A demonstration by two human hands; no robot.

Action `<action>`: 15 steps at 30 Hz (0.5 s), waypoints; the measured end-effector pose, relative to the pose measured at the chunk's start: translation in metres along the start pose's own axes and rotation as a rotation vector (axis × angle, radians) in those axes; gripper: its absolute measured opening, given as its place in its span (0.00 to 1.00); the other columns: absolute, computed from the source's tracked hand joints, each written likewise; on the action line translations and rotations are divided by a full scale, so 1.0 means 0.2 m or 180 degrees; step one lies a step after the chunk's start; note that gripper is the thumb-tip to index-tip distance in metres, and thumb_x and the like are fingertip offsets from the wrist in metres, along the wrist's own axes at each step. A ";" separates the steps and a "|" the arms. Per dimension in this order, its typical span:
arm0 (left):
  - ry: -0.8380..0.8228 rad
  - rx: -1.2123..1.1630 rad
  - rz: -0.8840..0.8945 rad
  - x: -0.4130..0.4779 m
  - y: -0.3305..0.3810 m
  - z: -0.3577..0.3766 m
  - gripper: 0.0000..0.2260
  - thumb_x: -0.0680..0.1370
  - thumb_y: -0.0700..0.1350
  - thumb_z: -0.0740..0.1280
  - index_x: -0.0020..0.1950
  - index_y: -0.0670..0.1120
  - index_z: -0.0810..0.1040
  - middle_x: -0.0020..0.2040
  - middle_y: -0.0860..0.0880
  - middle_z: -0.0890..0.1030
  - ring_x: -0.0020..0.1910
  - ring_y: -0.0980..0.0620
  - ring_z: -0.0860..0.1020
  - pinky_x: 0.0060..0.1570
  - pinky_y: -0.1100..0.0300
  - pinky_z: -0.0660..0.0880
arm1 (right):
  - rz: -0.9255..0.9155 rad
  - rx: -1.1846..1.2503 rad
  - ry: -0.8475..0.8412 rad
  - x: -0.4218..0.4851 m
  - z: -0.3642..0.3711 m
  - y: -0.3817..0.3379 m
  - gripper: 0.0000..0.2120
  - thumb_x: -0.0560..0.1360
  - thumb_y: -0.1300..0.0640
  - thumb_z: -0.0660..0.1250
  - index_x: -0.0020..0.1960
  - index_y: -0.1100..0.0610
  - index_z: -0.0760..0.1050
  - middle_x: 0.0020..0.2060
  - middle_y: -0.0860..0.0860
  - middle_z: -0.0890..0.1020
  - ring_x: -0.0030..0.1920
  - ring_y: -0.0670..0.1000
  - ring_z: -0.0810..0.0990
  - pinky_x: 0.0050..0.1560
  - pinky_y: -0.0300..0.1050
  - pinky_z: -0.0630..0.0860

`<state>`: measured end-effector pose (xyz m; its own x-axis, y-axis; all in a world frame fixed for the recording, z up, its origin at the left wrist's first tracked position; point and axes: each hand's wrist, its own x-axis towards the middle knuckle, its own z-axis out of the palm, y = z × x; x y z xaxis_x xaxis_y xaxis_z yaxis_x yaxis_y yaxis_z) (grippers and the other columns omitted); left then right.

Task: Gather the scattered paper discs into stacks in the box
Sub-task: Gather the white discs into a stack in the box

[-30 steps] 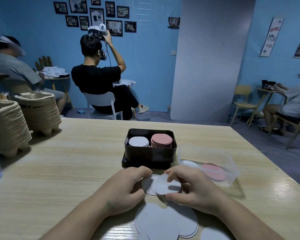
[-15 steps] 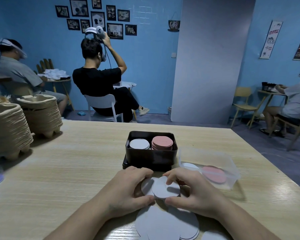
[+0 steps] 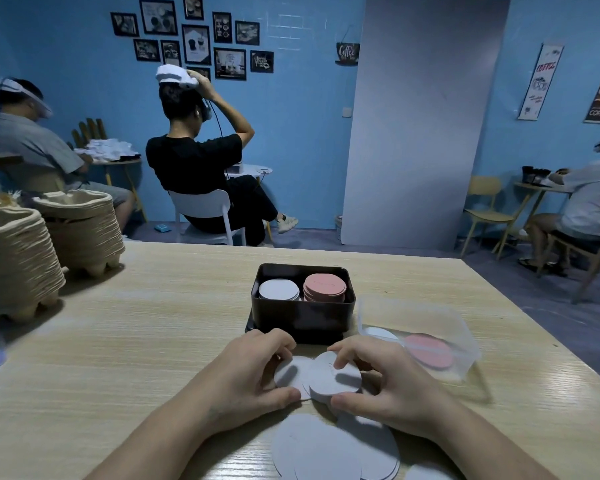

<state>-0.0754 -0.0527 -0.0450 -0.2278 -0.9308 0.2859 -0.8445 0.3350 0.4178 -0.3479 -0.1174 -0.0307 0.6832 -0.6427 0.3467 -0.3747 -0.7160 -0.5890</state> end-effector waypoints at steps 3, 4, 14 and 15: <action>0.0086 -0.0019 -0.0045 -0.02 -0.03 -0.03 0.22 0.71 0.66 0.71 0.60 0.63 0.70 0.55 0.65 0.74 0.58 0.63 0.73 0.58 0.60 0.74 | 0.0009 -0.0024 0.0009 0.00 0.00 0.01 0.16 0.68 0.41 0.79 0.51 0.41 0.76 0.59 0.36 0.80 0.62 0.46 0.79 0.56 0.46 0.78; 0.0100 -0.0011 -0.0059 -0.02 -0.03 -0.03 0.22 0.70 0.67 0.71 0.61 0.63 0.70 0.55 0.65 0.74 0.59 0.62 0.73 0.58 0.59 0.74 | 0.0007 -0.0039 0.0011 0.00 0.00 0.01 0.17 0.68 0.41 0.79 0.51 0.41 0.76 0.59 0.35 0.79 0.63 0.46 0.79 0.57 0.45 0.78; 0.0133 0.0000 -0.0187 -0.01 -0.02 -0.03 0.24 0.70 0.66 0.72 0.61 0.62 0.69 0.54 0.64 0.77 0.56 0.63 0.75 0.57 0.59 0.74 | 0.0021 -0.0047 -0.0029 0.00 0.00 0.01 0.17 0.68 0.42 0.79 0.52 0.41 0.76 0.59 0.35 0.79 0.61 0.46 0.80 0.57 0.49 0.78; 0.0166 0.0009 -0.0174 -0.01 -0.02 -0.04 0.23 0.70 0.65 0.72 0.60 0.61 0.69 0.52 0.63 0.77 0.54 0.62 0.75 0.56 0.58 0.75 | 0.0024 -0.0045 -0.0023 0.00 0.00 0.01 0.17 0.68 0.42 0.79 0.52 0.41 0.76 0.59 0.35 0.79 0.61 0.47 0.80 0.57 0.50 0.78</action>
<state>-0.0675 -0.0508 -0.0414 -0.1559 -0.9388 0.3073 -0.8563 0.2835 0.4317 -0.3479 -0.1185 -0.0321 0.6847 -0.6462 0.3371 -0.3886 -0.7149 -0.5813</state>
